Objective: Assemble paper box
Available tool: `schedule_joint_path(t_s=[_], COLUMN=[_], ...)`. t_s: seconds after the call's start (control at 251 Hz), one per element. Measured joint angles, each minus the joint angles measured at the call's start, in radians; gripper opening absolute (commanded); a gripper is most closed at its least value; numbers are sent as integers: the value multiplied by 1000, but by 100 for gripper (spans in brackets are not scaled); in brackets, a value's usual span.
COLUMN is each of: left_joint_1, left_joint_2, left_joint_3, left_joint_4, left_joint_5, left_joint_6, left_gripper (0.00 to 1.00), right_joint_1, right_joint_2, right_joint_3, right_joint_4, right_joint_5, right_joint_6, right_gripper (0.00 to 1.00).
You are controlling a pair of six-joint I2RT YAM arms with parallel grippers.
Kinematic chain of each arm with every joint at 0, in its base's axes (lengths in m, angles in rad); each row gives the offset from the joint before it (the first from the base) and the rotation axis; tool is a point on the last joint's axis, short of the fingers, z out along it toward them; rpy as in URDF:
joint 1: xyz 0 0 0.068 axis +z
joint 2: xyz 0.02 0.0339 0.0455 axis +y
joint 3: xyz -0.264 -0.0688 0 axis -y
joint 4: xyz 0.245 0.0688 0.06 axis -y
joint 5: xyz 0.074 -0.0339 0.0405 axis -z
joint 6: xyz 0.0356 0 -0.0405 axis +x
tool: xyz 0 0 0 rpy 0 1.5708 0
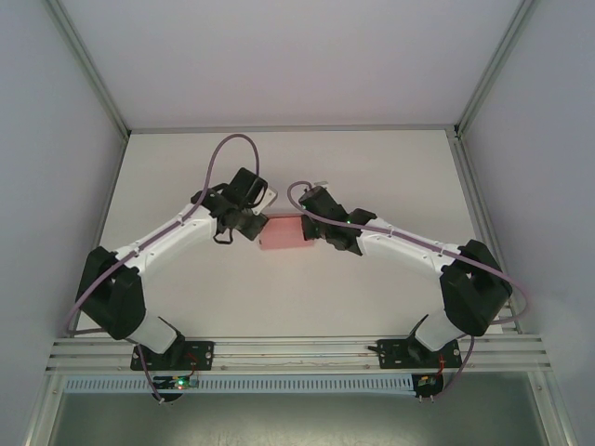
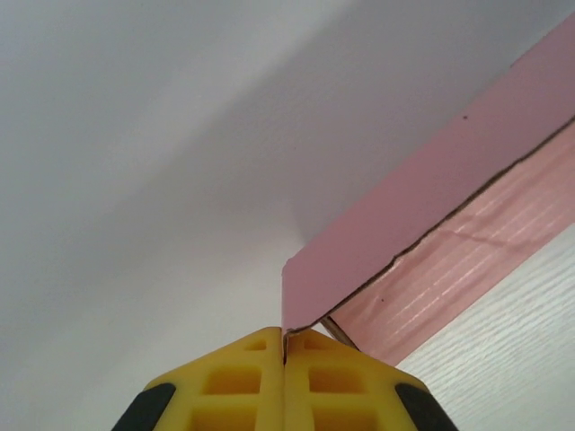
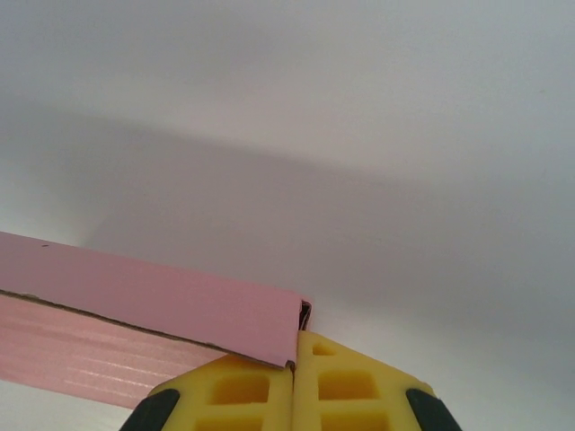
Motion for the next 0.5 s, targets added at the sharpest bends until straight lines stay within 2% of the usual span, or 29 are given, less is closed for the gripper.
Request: schedule_joint_path(t_s=[0.283, 0.499], left_joint_1=[7, 81], left_joint_2=[86, 92], left_joint_3=[112, 126], left_joint_4=[-38, -45], left_joint_5=[35, 196], left_joint_6=[-220, -392], left_gripper=[0, 0], right_joint_1=[21, 51], right_joint_2=[43, 49], right_joint_3=[21, 24], right_joint_4=[-19, -26], right_joint_5=[134, 194], right_joint_6=[41, 44], right_gripper=[0, 0])
